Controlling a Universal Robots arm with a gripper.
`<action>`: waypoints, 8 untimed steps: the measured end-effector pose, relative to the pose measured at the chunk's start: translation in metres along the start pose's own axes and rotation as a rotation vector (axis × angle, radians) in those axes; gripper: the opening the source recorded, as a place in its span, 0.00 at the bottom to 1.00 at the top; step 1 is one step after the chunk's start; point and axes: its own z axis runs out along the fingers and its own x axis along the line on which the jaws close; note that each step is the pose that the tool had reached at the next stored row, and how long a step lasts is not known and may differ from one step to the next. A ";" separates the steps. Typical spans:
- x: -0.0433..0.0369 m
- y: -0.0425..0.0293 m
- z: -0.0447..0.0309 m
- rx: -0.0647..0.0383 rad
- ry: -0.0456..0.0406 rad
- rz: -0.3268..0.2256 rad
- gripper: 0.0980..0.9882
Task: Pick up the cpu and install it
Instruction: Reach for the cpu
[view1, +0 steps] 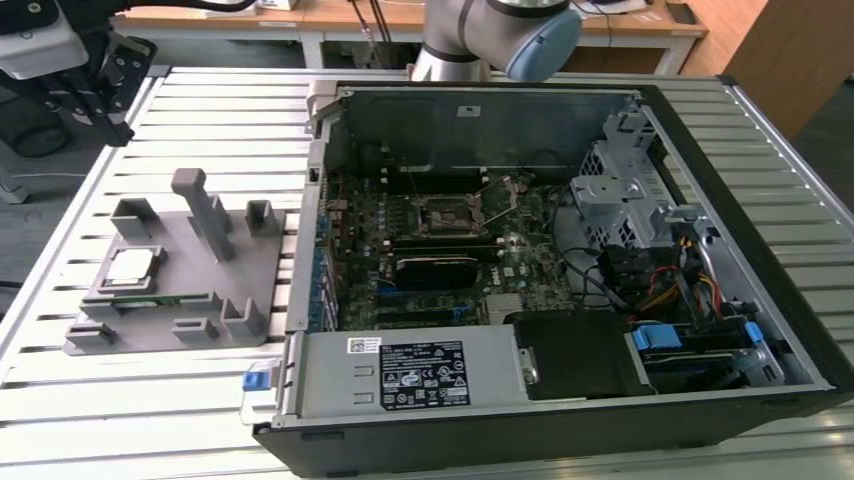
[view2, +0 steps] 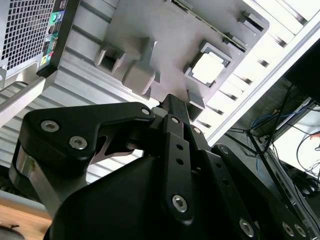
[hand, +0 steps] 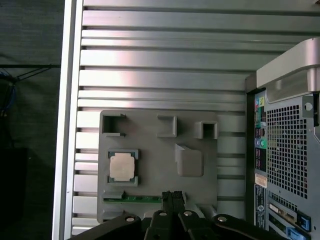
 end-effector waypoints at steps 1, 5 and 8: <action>0.0014 0.0000 0.0002 0.000 0.0000 0.000 0.01; 0.0062 -0.0001 0.0017 0.000 0.0002 0.000 0.01; 0.0093 -0.0001 0.0031 0.000 0.0003 0.000 0.01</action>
